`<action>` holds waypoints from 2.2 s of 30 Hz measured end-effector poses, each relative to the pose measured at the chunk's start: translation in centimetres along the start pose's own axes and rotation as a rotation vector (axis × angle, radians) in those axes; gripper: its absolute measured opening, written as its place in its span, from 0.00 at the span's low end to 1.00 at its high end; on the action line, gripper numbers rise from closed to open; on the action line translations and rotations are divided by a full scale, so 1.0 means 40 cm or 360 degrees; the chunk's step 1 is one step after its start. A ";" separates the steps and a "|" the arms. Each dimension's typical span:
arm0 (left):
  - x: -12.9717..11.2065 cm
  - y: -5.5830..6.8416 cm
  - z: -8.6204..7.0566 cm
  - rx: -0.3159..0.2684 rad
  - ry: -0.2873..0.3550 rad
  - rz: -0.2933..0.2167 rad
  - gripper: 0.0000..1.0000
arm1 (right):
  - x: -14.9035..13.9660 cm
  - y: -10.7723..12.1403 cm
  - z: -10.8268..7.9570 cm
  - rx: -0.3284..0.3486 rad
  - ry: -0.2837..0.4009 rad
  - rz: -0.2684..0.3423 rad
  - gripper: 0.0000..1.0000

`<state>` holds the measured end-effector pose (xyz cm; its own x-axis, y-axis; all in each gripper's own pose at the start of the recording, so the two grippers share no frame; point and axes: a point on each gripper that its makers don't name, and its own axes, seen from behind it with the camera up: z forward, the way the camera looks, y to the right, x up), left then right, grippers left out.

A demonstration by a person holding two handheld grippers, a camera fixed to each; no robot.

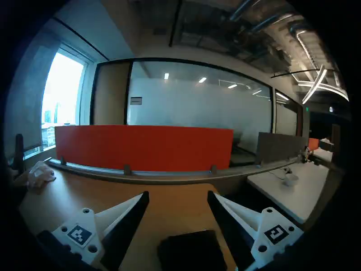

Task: Fold towel

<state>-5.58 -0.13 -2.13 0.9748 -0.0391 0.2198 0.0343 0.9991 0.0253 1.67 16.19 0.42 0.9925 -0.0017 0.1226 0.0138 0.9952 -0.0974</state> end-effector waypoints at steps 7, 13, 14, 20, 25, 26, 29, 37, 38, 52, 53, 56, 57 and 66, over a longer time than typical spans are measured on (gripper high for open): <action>0.060 -0.015 0.009 0.0017 0.0082 -0.0005 1.00 | 0.000 -0.019 0.001 0.0017 -0.0009 0.0006 1.00; 0.100 -0.016 0.012 0.0011 0.0128 -0.0003 1.00 | 0.018 -0.050 -0.002 0.0050 0.0000 0.0010 1.00; 0.106 -0.016 0.012 0.0010 0.0134 -0.0005 1.00 | 0.022 -0.057 -0.002 0.0057 0.0005 0.0010 1.00; 0.132 -0.015 0.018 0.0004 0.0161 -0.0004 1.00 | 0.052 -0.110 -0.001 0.0100 0.0046 0.0024 1.00; 0.149 -0.014 0.022 -0.0002 0.0183 -0.0008 1.00 | 0.076 -0.162 -0.001 0.0132 0.0077 0.0041 1.00; 0.152 -0.014 0.022 -0.0003 0.0187 -0.0012 1.00 | 0.079 -0.172 0.000 0.0138 0.0082 0.0046 1.00; 0.161 -0.016 0.025 -0.0004 0.0196 -0.0018 1.00 | 0.090 -0.202 0.001 0.0155 0.0100 0.0058 1.00; 0.183 -0.029 0.032 0.0003 0.0219 -0.0032 1.00 | 0.111 -0.279 0.003 0.0182 0.0137 0.0084 1.00; 0.184 -0.030 0.033 0.0003 0.0220 -0.0033 1.00 | 0.114 -0.288 0.003 0.0181 0.0142 0.0090 1.00; 0.177 -0.049 0.040 0.0016 0.0210 -0.0058 1.00 | 0.130 -0.416 0.002 0.0251 0.0161 0.0130 1.00; 0.174 -0.049 0.041 0.0016 0.0207 -0.0057 1.00 | 0.129 -0.418 0.002 0.0252 0.0157 0.0131 1.00; 0.166 -0.048 0.044 0.0012 0.0200 -0.0047 1.00 | 0.132 -0.423 0.002 0.0249 0.0149 0.0126 1.00; 0.165 -0.047 0.045 0.0010 0.0200 -0.0045 1.00 | 0.134 -0.425 0.001 0.0249 0.0149 0.0125 1.00; 0.151 -0.033 0.053 -0.0022 0.0220 -0.0052 1.00 | 0.152 -0.444 -0.008 0.0248 0.0151 0.0124 1.00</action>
<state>-0.20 -1.71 1.22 0.9941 -0.0699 0.0826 0.0688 0.9975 0.0168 7.49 -1.52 2.59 0.9969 0.0741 0.0263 -0.0753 0.9958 0.0521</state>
